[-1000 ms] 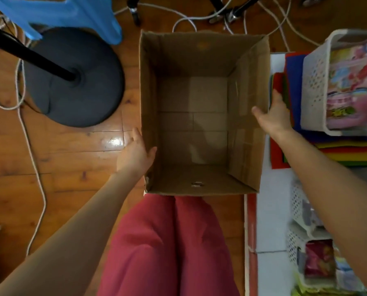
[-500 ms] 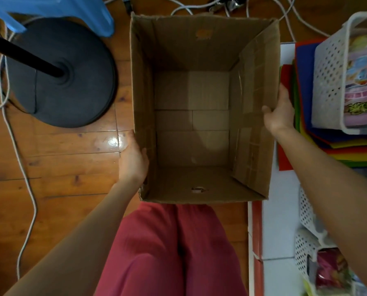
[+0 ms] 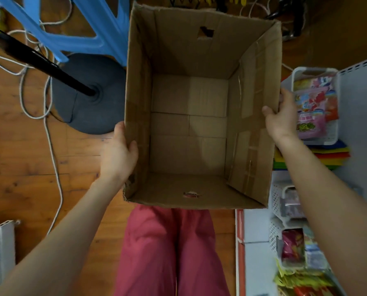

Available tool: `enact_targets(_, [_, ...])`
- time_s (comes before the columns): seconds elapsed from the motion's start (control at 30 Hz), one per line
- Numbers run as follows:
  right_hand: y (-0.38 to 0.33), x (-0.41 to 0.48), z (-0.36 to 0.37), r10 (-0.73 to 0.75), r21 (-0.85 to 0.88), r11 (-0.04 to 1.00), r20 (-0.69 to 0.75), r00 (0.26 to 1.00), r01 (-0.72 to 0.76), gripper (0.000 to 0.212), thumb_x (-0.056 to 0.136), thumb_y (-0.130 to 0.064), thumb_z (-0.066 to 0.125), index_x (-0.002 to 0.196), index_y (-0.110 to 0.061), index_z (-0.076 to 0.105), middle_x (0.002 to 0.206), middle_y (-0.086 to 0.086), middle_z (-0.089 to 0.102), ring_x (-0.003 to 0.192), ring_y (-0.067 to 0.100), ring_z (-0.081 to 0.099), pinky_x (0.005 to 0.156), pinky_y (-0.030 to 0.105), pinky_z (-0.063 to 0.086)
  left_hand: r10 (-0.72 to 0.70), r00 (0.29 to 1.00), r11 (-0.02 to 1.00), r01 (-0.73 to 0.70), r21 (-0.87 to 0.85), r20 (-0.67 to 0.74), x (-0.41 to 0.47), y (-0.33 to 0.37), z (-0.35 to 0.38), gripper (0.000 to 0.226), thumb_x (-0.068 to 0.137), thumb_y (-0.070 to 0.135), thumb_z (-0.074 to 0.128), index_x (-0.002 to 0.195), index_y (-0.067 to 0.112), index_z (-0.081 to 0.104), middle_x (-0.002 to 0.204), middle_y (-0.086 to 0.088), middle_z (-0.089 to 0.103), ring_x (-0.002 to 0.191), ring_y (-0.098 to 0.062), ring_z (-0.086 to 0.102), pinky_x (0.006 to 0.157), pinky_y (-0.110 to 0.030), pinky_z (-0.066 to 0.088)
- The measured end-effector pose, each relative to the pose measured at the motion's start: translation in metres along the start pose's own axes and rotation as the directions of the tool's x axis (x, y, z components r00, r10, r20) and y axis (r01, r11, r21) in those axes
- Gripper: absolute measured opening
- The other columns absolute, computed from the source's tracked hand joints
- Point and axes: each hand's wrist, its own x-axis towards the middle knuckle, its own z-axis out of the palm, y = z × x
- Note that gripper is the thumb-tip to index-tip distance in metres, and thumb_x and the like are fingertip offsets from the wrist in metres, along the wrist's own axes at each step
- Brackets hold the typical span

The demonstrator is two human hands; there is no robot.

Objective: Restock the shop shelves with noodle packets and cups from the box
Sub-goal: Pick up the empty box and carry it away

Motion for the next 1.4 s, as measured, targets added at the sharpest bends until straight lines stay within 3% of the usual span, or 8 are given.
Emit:
enact_targets(0.23, [-0.1, -0.058, -0.096, -0.132, 0.032, 0.991, -0.001, 0.991, 0.132, 0.053, 0.093, -0.014, 0.051, 0.141, -0.02, 0.032, 0.138, 0.003, 0.048, 0.127, 0.017, 0.045, 0.105, 0.03, 0.037, 0.093, 0.984, 0.996, -0.091, 0.025, -0.154, -0.054, 0.055, -0.121, 0.046, 0.09, 0.009, 0.05, 0.135, 0.01, 0.039, 0.106, -0.022, 0.064, 0.092, -0.044, 0.06, 0.075, -0.041, 0.046])
enact_targets(0.4, [-0.159, -0.092, -0.158, -0.226, 0.031, 0.973, -0.053, 0.973, 0.228, 0.053, 0.092, -0.02, 0.053, 0.141, -0.022, 0.033, 0.137, 0.004, 0.05, 0.125, 0.02, 0.049, 0.103, 0.044, 0.044, 0.137, 0.962, 0.99, -0.137, 0.014, -0.237, -0.091, 0.095, -0.198, 0.048, 0.089, 0.009, 0.051, 0.135, 0.012, 0.041, 0.109, -0.021, 0.065, 0.094, -0.043, 0.06, 0.078, -0.042, 0.048])
enact_targets(0.63, [-0.226, -0.126, -0.235, -0.329, 0.011, 0.944, -0.091, 0.94, 0.331, 0.046, 0.093, -0.021, 0.052, 0.137, -0.019, 0.04, 0.131, 0.008, 0.055, 0.119, 0.026, 0.054, 0.097, 0.046, 0.048, 0.186, 0.94, 0.982, -0.184, 0.033, -0.287, -0.136, 0.142, -0.282, 0.049, 0.086, 0.009, 0.055, 0.133, 0.014, 0.044, 0.112, -0.02, 0.063, 0.102, -0.043, 0.057, 0.082, -0.044, 0.046])
enact_targets(0.83, [-0.269, -0.147, -0.287, -0.389, -0.052, 0.921, -0.133, 0.912, 0.385, 0.044, 0.092, -0.021, 0.053, 0.134, -0.014, 0.043, 0.13, 0.011, 0.055, 0.118, 0.03, 0.053, 0.096, 0.048, 0.048, 0.219, 0.925, 0.975, -0.218, 0.04, -0.31, -0.163, 0.179, -0.329, 0.038, 0.086, 0.012, 0.055, 0.123, 0.014, 0.048, 0.101, -0.013, 0.064, 0.088, -0.032, 0.061, 0.075, -0.039, 0.053])
enact_targets(0.93, [-0.287, -0.155, -0.31, -0.403, -0.059, 0.915, -0.153, 0.902, 0.399, 0.045, 0.092, -0.022, 0.053, 0.135, -0.015, 0.041, 0.131, 0.011, 0.053, 0.118, 0.03, 0.053, 0.094, 0.047, 0.05, 0.219, 0.921, 0.975, -0.216, 0.044, -0.324, -0.172, 0.196, -0.349, 0.035, 0.085, 0.014, 0.056, 0.119, 0.014, 0.05, 0.1, -0.013, 0.064, 0.092, -0.031, 0.061, 0.078, -0.041, 0.054])
enact_targets(1.2, [-0.323, -0.176, -0.352, -0.423, -0.073, 0.906, -0.22, 0.879, 0.417, 0.047, 0.092, -0.021, 0.053, 0.137, -0.015, 0.04, 0.131, 0.011, 0.054, 0.114, 0.029, 0.055, 0.09, 0.04, 0.049, 0.284, 0.892, 0.956, -0.291, 0.034, -0.351, -0.18, 0.227, -0.387, 0.037, 0.087, 0.01, 0.056, 0.123, 0.01, 0.047, 0.098, -0.01, 0.061, 0.08, -0.022, 0.061, 0.063, -0.033, 0.055])
enact_targets(1.4, [-0.345, -0.196, -0.359, -0.399, -0.095, 0.917, -0.289, 0.87, 0.388, 0.046, 0.092, -0.021, 0.053, 0.136, -0.013, 0.042, 0.13, 0.011, 0.055, 0.114, 0.029, 0.055, 0.089, 0.038, 0.048, 0.344, 0.878, 0.938, -0.337, 0.082, -0.332, -0.166, 0.232, -0.416, 0.034, 0.087, 0.013, 0.056, 0.12, 0.011, 0.048, 0.095, -0.008, 0.062, 0.078, -0.022, 0.062, 0.065, -0.035, 0.056])
